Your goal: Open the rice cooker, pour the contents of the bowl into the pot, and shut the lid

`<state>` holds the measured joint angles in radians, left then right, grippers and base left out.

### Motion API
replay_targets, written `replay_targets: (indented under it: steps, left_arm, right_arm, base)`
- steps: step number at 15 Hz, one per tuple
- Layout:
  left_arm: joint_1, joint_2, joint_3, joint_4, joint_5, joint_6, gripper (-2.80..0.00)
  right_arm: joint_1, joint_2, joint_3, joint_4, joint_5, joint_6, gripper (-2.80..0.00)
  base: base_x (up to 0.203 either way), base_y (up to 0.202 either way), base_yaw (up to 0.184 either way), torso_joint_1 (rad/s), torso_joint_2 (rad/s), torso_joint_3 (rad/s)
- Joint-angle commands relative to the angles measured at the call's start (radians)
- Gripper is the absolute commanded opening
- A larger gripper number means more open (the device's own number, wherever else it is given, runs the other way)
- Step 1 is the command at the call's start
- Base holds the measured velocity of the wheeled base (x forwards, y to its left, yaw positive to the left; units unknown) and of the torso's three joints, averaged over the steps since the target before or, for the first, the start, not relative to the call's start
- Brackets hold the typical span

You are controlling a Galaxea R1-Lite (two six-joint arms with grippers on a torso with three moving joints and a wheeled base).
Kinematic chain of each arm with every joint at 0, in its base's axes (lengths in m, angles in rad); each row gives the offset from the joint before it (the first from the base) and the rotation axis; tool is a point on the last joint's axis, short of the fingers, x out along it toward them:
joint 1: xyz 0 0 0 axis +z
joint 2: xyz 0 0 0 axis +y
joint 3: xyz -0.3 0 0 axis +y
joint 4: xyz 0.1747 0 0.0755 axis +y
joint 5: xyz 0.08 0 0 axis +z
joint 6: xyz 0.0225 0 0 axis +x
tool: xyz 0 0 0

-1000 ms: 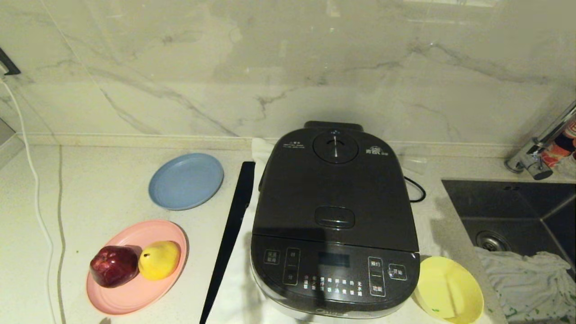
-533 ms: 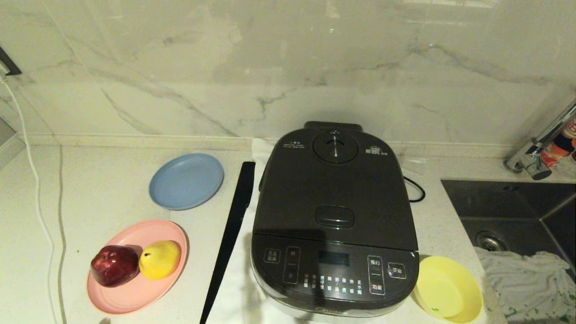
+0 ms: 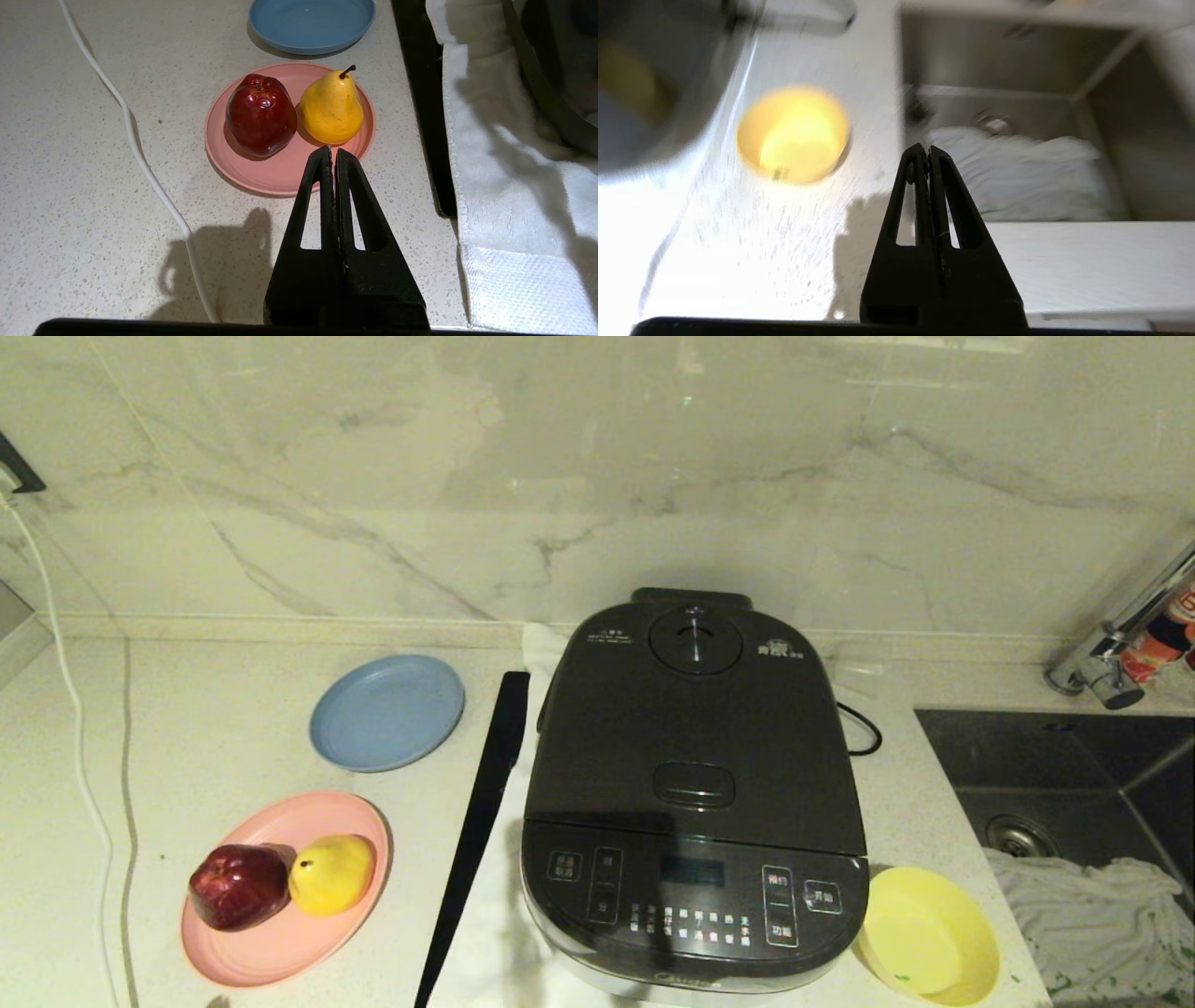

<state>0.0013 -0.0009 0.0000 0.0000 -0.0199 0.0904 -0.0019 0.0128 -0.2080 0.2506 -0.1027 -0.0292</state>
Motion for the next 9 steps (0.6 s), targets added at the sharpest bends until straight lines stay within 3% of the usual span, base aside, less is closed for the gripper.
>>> replay_targets:
  steps: [1,9]
  left_arm:
    - [0.000,-0.001,0.009,0.000,0.000,0.002,-2.80]
    - [0.000,-0.001,0.009,0.000,0.000,0.002,-2.80]
  right_arm:
    - [0.000,-0.014,0.194,-0.212,0.105,-0.026,-2.80]
    - [0.000,-0.012,0.208,-0.238,0.130,-0.026,-2.80]
  base:
    - [0.000,0.000,0.000,0.000,0.00,0.000]
    - [0.000,0.000,0.000,0.000,0.00,0.000]
